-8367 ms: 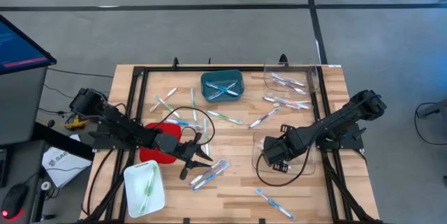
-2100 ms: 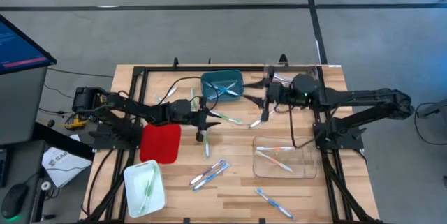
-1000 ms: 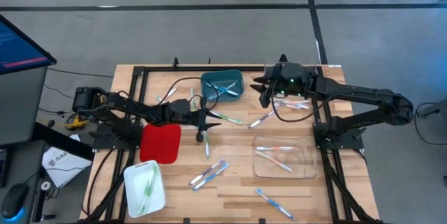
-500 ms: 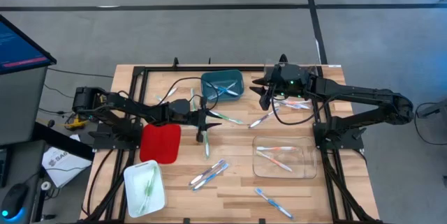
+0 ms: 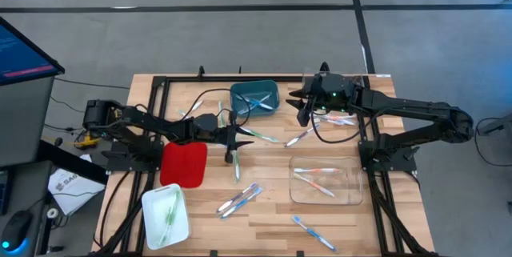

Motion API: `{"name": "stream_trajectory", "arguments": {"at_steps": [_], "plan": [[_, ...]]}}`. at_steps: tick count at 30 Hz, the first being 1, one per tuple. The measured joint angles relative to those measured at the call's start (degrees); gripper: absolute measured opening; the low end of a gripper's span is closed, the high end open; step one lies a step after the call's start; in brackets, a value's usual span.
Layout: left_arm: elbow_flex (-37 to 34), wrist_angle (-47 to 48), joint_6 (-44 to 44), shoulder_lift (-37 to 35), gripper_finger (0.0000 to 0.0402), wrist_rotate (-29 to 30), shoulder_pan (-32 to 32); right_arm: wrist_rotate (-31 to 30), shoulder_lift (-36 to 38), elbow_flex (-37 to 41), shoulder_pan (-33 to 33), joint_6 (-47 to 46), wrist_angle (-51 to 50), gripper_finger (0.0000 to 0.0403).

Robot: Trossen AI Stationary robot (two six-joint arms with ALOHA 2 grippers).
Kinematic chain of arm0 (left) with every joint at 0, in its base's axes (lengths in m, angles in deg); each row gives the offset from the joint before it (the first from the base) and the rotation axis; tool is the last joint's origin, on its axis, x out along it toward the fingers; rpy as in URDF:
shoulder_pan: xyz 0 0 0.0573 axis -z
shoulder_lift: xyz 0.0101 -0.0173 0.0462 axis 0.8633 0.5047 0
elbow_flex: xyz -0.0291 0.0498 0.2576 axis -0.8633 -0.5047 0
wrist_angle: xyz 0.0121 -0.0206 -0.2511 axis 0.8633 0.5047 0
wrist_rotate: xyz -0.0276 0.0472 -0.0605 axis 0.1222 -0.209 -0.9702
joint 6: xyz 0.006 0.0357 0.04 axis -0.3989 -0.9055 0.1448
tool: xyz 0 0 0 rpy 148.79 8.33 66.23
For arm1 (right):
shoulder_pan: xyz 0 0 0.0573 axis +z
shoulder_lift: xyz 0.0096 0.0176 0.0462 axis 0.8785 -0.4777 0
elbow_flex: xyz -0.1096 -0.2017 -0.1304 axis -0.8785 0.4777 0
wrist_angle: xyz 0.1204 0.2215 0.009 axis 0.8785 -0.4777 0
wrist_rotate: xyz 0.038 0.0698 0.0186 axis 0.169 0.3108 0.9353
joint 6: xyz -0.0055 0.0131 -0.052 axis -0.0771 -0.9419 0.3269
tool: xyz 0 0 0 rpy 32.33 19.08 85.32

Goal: Pick & Place Toothbrushes
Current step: Put the purple toothbrush into the top transparent bin

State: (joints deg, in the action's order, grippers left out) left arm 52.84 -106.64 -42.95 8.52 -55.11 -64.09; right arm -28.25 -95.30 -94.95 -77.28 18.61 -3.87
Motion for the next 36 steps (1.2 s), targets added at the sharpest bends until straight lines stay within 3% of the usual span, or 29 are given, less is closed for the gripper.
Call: {"name": "stream_trajectory", "arguments": {"at_steps": [5,11,20,29,36], "plan": [[0.0,0.0,0.0,0.0,0.0094,0.0,0.0,0.0,0.0,0.0,0.0,-2.2,-1.6,0.0132],[0.0,0.0,1.2,0.0,0.0094,0.0,0.0,-3.3,-3.5,0.1,-1.6,-9.2,-15.7,0.0122],[-0.5,0.2,2.5,0.0,0.0094,0.1,0.0,-3.0,-10.3,0.1,-5.2,-12.4,-30.0,0.0118],[-2.8,2.2,5.5,0.0,0.0094,0.1,-0.6,10.6,-11.3,-1.4,-4.8,-14.1,-33.3,0.0118],[-2.8,4.1,5.7,0.0,0.0094,0.1,-0.9,10.7,-11.1,-7.0,-3.6,-10.4,-39.8,0.0118]]}}
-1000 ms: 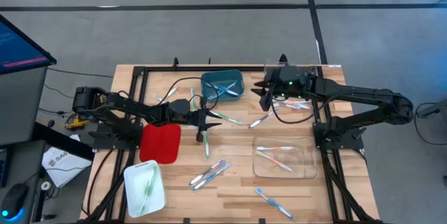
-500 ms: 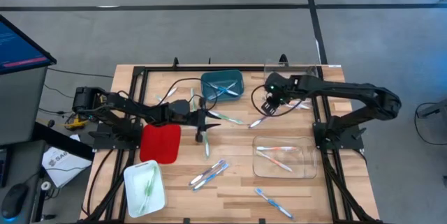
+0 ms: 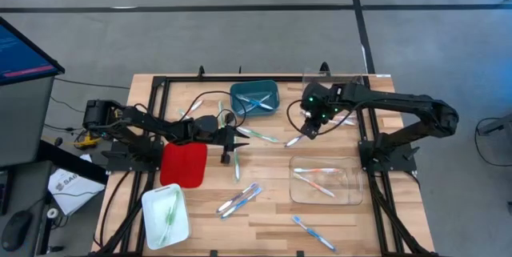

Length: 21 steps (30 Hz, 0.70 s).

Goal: Pick & Place Toothbrushes
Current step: Put the purple toothbrush into the top transparent bin

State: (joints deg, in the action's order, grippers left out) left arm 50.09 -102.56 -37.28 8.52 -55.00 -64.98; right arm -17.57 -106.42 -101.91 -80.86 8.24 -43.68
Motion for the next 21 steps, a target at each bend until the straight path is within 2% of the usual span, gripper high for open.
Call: {"name": "stream_trajectory", "arguments": {"at_steps": [5,10,18,21], "plan": [[0.0,0.6,0.9,0.0,0.0094,0.0,0.1,-8.9,-0.2,-0.3,-0.5,1.3,-9.1,0.0118],[0.0,0.8,0.9,0.0,0.0094,0.0,0.1,-9.4,-0.4,-0.1,-2.7,2.5,-13.8,0.0118],[0.0,1.9,1.0,0.0,0.0094,0.0,0.1,-9.5,-0.4,4.5,-4.0,18.3,-10.0,0.0118],[0.0,2.4,1.0,0.0,0.0094,0.0,0.1,-9.5,-0.4,7.4,-4.3,21.2,-7.1,0.0118]]}}
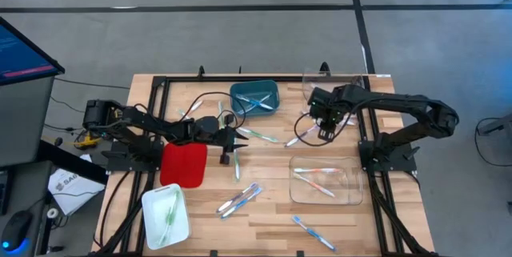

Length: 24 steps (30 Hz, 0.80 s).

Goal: Pick & Place Toothbrushes
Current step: Put the purple toothbrush into the top transparent bin

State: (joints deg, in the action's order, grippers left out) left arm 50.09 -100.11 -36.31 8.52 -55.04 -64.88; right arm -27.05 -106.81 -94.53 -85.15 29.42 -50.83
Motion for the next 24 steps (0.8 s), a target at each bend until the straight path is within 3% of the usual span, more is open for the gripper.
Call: {"name": "stream_trajectory", "arguments": {"at_steps": [6,14,24], "plan": [[0.0,0.6,0.0,0.0,0.0094,0.0,0.0,-0.2,0.0,4.3,-3.3,0.4,2.6,0.0127],[-0.3,0.6,0.0,0.0,0.0094,0.0,0.0,-0.7,0.0,10.2,-5.9,5.3,8.2,0.0173],[-0.8,0.6,0.0,0.0,0.0094,0.0,-0.4,-8.8,0.0,11.2,-6.5,6.3,9.5,0.0187]]}}
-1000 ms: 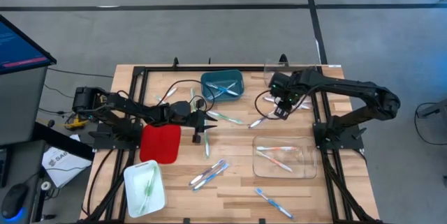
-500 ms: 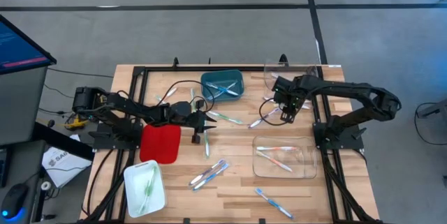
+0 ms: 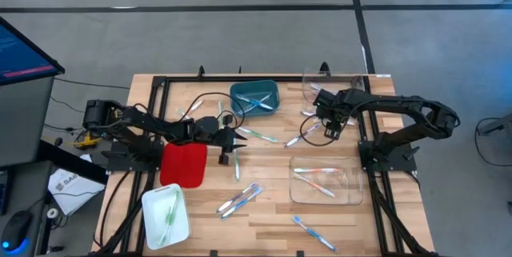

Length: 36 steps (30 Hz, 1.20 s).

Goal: Pick & Place Toothbrushes
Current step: Put the purple toothbrush into the top transparent bin

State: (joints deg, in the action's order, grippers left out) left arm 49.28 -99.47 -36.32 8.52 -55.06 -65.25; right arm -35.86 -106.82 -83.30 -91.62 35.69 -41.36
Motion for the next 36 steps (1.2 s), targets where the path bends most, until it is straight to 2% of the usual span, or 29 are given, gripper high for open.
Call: {"name": "stream_trajectory", "arguments": {"at_steps": [10,28,36], "plan": [[0.0,0.0,0.0,0.0,0.0094,0.0,0.0,-0.1,0.0,2.8,-1.6,3.0,3.8,0.0167],[0.0,0.1,0.0,0.0,0.0094,0.0,0.0,1.5,-0.2,2.8,-1.9,2.5,7.8,0.0169],[-0.7,-0.1,0.0,0.0,0.0094,0.0,0.0,3.9,-7.8,2.7,-1.3,1.7,8.3,0.0167]]}}
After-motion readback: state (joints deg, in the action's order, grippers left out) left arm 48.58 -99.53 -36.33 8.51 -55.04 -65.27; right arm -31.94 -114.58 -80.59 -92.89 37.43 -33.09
